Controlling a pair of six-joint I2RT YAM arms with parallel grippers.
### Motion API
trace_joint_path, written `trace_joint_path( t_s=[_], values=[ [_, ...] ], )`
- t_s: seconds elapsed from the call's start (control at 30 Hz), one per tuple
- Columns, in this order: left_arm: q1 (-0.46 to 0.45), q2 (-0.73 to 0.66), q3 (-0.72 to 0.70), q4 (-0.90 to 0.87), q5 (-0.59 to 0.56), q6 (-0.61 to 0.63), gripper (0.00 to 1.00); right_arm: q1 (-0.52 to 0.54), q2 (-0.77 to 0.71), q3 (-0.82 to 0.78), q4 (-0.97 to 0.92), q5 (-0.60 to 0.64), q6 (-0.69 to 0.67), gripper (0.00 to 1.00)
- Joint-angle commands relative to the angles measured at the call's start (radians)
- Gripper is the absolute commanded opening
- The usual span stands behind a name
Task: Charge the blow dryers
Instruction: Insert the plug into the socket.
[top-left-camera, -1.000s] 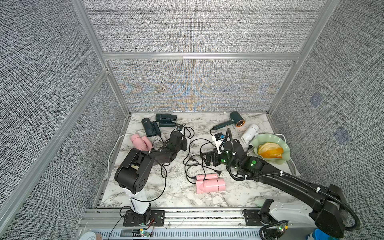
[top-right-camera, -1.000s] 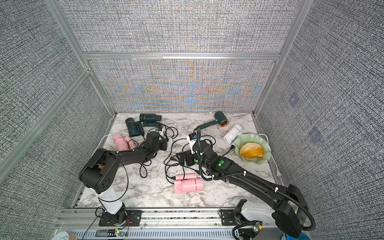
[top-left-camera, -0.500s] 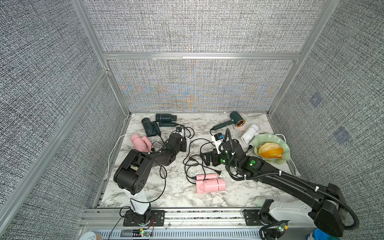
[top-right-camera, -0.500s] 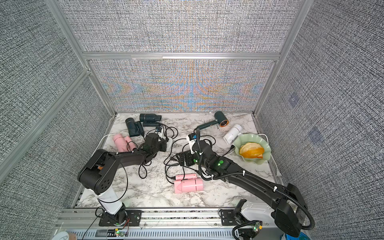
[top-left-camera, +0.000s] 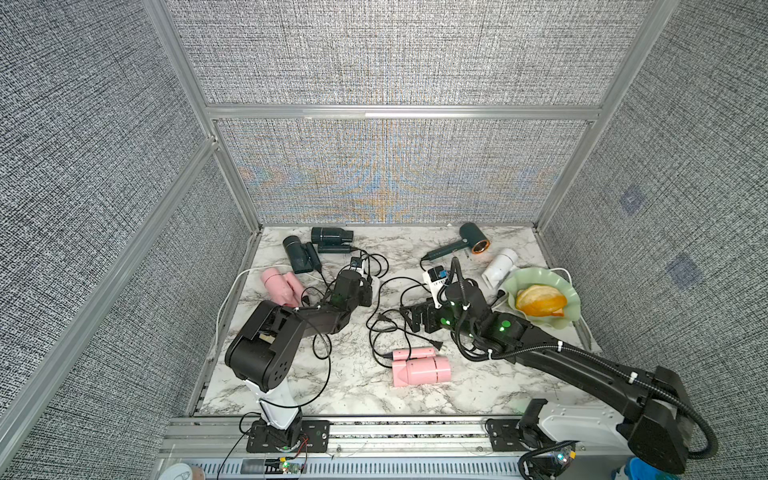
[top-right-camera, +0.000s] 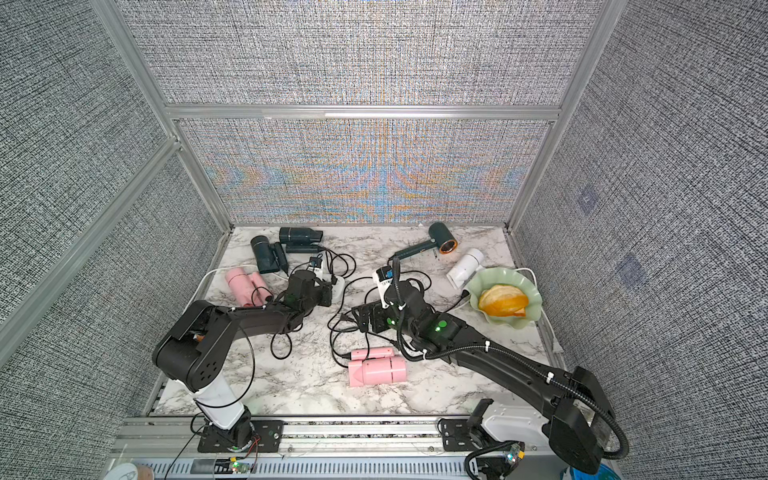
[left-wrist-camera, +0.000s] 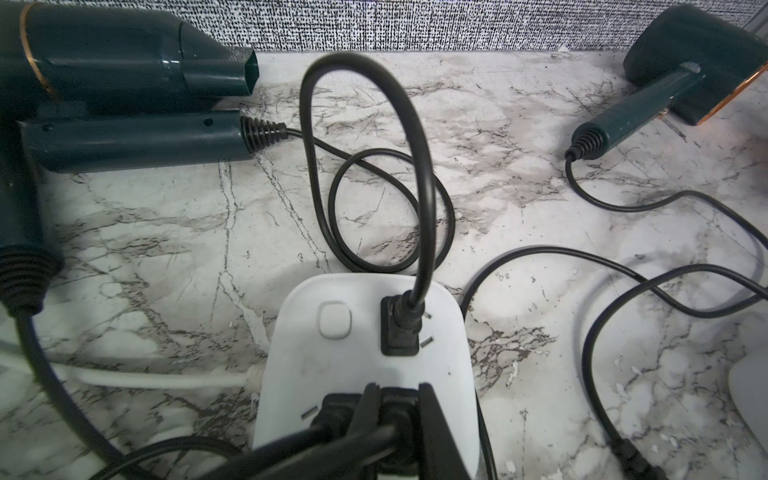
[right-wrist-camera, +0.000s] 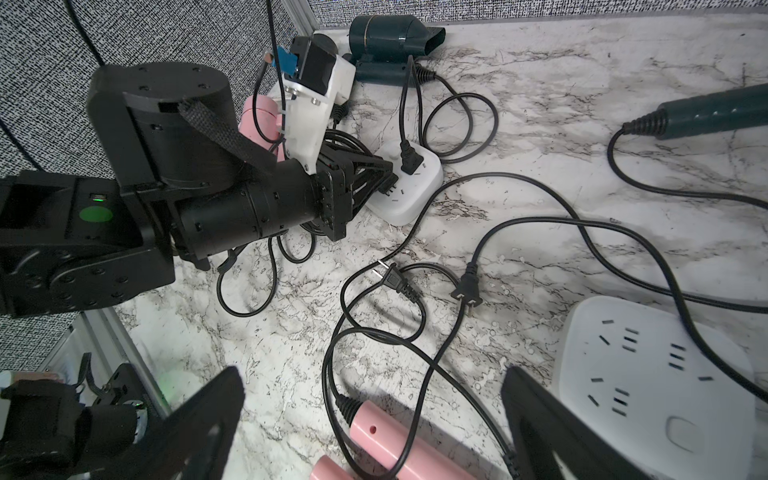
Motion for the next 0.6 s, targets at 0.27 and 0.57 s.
trace_joint_path(
  t_s=[0.27, 0.57],
  values=[
    [-0.022, -0.002, -0.001, -0.103, 0.019, 0.048, 0.13, 0.0, -0.007, -0.014, 0.03, 0.004, 0.013, 0.99],
    [-0.043, 0.005, 0.007, -0.121, -0.017, 0.042, 0.13, 0.0, -0.013, -0.024, 0.036, 0.007, 0.016, 0.99]
  ],
)
